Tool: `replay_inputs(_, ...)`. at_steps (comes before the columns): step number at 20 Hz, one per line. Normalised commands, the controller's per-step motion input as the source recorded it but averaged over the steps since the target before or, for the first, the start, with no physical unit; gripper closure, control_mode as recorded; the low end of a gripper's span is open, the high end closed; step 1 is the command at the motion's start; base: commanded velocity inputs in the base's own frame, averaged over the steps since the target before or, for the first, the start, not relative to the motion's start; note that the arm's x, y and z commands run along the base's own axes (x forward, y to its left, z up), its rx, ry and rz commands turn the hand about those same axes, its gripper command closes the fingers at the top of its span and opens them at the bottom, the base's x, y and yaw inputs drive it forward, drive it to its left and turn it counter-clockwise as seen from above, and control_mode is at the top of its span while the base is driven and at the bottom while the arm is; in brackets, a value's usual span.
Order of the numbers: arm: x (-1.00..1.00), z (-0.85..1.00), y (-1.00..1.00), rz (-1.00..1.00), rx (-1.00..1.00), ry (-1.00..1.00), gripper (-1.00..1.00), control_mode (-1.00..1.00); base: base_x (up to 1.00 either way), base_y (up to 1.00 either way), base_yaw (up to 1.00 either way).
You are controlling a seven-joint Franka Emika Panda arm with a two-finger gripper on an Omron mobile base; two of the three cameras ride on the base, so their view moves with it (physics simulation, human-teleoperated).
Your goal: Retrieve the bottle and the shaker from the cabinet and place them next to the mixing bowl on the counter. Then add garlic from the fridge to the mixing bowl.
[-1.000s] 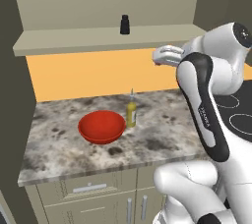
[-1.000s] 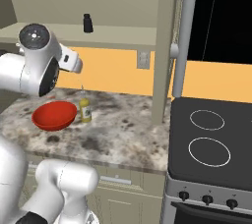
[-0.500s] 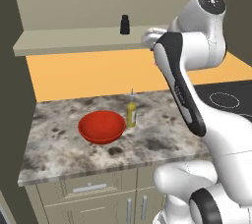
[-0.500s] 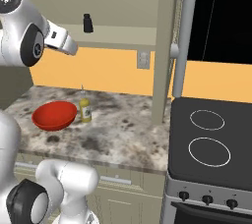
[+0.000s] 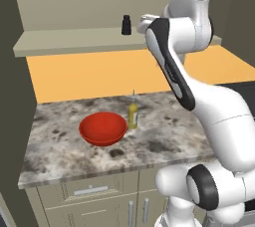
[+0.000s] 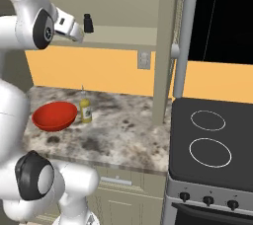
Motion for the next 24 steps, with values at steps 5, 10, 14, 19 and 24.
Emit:
replay_inputs(5, 0.77, 0.30, 0.00, 0.11, 0.00, 0.00, -1.00, -1.00, 0.00, 0.00, 0.00)
replay_inputs(10, 0.54, 0.00, 0.00, 0.13, 0.00, 0.02, -1.00, -1.00, 0.00, 0.00, 0.00)
replay_inputs(14, 0.53, -0.22, 0.00, 0.09, 0.00, 0.06, -1.00, -1.00, 0.00, 0.00, 0.00)
replay_inputs(19, 0.52, -0.36, 0.09, 0.03, -0.02, 0.04, -1.00, -1.00, 0.00, 0.00, 0.00)
replay_inputs(24, 0.44, -0.07, 0.19, 0.00, -0.02, 0.00, -1.00, -1.00, 0.00, 0.00, 0.00)
